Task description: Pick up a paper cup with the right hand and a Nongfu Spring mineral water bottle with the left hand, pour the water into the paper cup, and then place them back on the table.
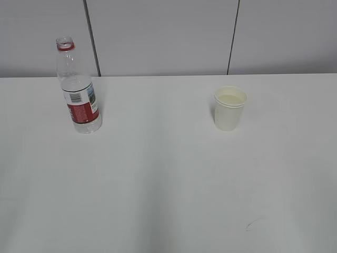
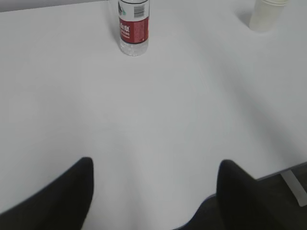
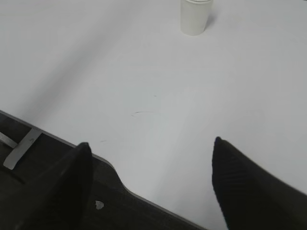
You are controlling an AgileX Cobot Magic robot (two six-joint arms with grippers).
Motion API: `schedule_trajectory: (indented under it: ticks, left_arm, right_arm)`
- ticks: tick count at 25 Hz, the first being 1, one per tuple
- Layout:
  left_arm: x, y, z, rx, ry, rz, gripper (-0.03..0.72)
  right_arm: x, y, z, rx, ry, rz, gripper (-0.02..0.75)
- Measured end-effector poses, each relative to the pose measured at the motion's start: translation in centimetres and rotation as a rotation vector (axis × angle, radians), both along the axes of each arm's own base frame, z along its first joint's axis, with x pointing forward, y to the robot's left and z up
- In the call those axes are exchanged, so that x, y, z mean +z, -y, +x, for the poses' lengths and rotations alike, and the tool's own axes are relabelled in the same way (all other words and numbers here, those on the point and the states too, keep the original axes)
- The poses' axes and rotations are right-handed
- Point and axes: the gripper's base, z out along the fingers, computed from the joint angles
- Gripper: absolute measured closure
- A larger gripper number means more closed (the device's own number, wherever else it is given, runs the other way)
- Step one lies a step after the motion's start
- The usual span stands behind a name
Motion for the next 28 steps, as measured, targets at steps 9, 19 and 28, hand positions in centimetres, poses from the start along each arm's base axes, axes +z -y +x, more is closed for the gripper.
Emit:
schedule_trajectory:
  ticks: [9, 19, 28]
  left_arm:
    - [-0.03, 0.08, 0.08, -0.005, 0.005, -0.006, 0.198]
    - [-0.02, 0.18, 0.04, 0.097, 0.006, -0.005, 0.199]
    - [-0.02, 0.35, 0.0, 0.259, 0.007, -0.005, 0.2]
  right_arm:
    - [0.02, 0.01, 0.01, -0.001, 0.002, 0.0, 0.165]
    - [-0.03, 0.12, 0.17, -0.13, 0.008, -0.03, 0.167]
    - [-0.03, 0.07, 0.24, -0.242, 0.007, -0.039, 0.167]
